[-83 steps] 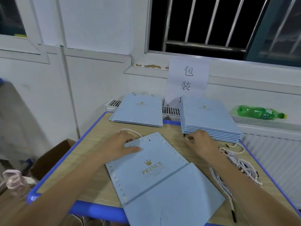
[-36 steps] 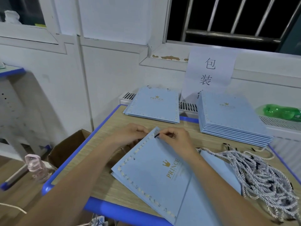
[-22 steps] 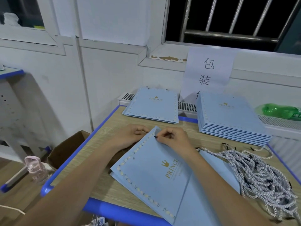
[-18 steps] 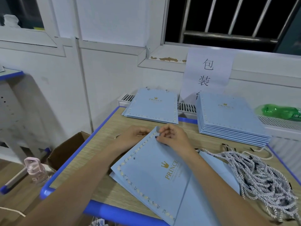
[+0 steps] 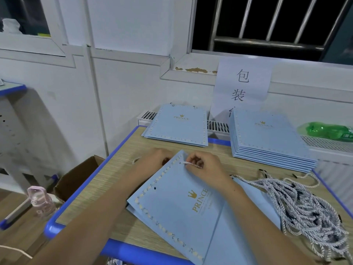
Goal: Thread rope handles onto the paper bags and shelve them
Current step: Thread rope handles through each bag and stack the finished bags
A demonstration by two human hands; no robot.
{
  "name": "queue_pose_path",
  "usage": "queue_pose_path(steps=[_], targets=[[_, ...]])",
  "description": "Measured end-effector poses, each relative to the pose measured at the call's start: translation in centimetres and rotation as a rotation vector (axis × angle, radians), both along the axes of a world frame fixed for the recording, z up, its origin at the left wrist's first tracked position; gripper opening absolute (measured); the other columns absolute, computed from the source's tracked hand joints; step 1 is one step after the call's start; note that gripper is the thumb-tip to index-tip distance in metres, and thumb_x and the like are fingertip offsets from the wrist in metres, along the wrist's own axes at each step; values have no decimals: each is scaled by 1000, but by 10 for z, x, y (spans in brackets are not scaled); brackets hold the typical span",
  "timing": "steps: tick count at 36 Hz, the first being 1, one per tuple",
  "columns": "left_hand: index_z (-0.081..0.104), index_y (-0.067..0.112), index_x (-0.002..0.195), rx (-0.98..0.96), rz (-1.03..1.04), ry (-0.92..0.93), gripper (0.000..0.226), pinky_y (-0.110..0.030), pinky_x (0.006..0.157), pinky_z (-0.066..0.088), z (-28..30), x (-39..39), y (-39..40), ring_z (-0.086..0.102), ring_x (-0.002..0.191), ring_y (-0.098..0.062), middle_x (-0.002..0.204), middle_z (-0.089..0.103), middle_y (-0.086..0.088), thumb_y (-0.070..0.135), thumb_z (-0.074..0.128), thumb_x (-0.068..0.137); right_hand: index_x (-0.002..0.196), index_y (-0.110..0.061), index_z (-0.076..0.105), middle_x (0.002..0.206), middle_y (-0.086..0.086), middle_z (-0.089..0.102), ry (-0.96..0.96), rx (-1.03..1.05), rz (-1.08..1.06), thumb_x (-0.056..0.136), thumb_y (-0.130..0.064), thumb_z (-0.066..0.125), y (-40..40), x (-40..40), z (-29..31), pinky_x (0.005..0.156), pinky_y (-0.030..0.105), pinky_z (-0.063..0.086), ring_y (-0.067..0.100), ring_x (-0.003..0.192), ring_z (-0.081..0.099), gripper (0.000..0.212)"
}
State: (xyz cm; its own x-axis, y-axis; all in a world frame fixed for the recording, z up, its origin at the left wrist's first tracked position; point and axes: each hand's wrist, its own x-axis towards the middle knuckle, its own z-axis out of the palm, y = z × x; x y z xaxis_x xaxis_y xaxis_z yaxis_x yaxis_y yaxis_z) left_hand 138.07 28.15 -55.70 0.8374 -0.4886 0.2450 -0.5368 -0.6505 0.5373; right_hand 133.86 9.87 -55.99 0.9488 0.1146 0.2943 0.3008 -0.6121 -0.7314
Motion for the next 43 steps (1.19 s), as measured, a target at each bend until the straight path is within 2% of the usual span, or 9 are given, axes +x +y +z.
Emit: queue_pose_path(steps=[4, 7, 12, 16, 20, 25, 31, 38, 43], targets=[[35, 29, 47, -119, 9, -25, 51, -15, 47, 24, -1, -4, 0, 31, 46, -4, 44, 30, 10, -8, 53, 75, 78, -18, 64, 72, -5, 60, -36, -15, 9, 84, -17, 66, -1, -3, 1, 62, 17, 39, 1, 61, 45, 6], [63, 13, 59, -219, -2, 6, 28, -11, 51, 31, -5, -2, -3, 41, 50, 2, 46, 47, 13, -4, 59, 81, 80, -14, 61, 70, -4, 57, -76, -64, 27, 88, -21, 62, 2, -6, 3, 59, 17, 35, 2, 60, 43, 10], [44, 7, 57, -491, -71, 301, 40, -19, 50, 29, -2, -5, -1, 34, 48, -7, 51, 40, 4, 15, 53, 95, 83, -11, 57, 70, -12, 46, -90, -145, 48, 91, -24, 57, 3, -6, 4, 60, 18, 32, 1, 63, 41, 16], [59, 27, 51, -429, -50, 495, 48, -17, 57, 37, 1, -5, -3, 48, 53, -3, 55, 54, 13, 17, 45, 96, 80, -17, 52, 74, -12, 45, -51, -210, 51, 94, -28, 53, 2, -5, 2, 63, 23, 34, 2, 65, 39, 18], [65, 9, 70, -434, -49, 615, 17, -25, 66, 44, 3, -5, -1, 62, 64, -12, 68, 66, 2, 17, 62, 85, 72, -32, 46, 77, -14, 49, -15, -221, 45, 95, -30, 50, 5, -5, 1, 70, 26, 37, 1, 72, 45, 24], [64, 22, 42, -477, -23, 619, 45, -18, 57, 43, 5, -2, 0, 61, 52, -6, 54, 63, 9, 12, 61, 85, 68, -23, 56, 69, -4, 55, 16, 250, -22, 95, -17, 53, 7, -7, 17, 67, 28, 37, 12, 64, 46, 28], [33, 14, 48, -420, 49, 481, 34, -27, 54, 22, 8, -8, 1, 30, 49, -16, 52, 30, -2, 29, 60, 64, 66, -21, 57, 68, 6, 54, -61, 243, -14, 91, -18, 60, -4, -11, 28, 66, 31, 37, 17, 66, 46, 25], [25, 15, 52, -258, 51, 363, 51, -26, 53, 16, 3, -6, 13, 22, 46, -10, 50, 22, 7, 11, 61, 88, 70, -12, 60, 61, -9, 48, -123, 260, -96, 94, -16, 55, -44, -17, 51, 60, 20, 31, 1, 56, 41, 26], [31, 16, 56, -150, 74, 359, 46, -30, 63, 22, 2, -7, 18, 32, 55, -16, 57, 31, 2, 29, 61, 87, 60, -17, 54, 60, -7, 52, -126, 272, -182, 97, -19, 49, -42, -11, 61, 64, 23, 34, 4, 59, 44, 38]])
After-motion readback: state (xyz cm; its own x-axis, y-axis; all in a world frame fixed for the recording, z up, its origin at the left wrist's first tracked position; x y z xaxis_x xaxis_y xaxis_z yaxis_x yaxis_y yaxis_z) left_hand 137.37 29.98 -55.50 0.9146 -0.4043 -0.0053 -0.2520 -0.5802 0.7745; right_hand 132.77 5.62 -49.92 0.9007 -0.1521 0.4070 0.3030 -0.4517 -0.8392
